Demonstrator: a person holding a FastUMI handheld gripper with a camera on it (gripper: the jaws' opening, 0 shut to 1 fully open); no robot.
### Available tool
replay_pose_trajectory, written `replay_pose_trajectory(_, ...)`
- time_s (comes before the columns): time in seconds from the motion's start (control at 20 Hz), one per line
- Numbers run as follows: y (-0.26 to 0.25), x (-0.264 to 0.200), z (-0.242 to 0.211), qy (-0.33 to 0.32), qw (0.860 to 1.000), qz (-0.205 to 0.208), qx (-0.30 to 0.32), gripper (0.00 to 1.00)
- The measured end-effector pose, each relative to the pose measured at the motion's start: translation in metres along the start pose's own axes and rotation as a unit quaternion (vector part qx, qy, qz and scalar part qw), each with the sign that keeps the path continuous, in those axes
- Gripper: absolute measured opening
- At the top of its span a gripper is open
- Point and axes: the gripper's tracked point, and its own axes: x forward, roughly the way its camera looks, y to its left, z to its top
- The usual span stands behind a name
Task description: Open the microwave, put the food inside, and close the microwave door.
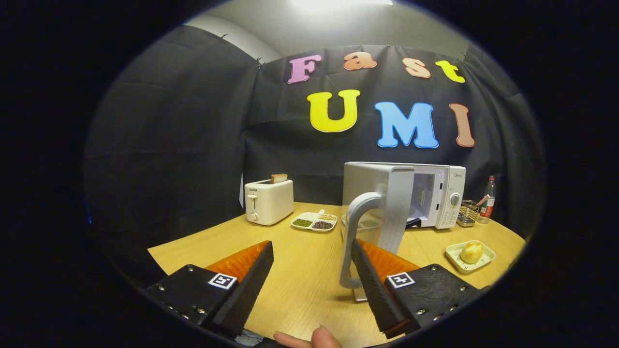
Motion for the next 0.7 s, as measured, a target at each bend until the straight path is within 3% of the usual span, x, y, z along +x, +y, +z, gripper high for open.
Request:
replay_pose_trajectory(0.25,-0.052,-0.014,0.021,-0.011,1.0,-0.019,0.001,0.97)
replay_pose_trajectory(0.7,-0.204,-0.016,0.021,-0.008,0.989,-0.144,-0.024,0.97)
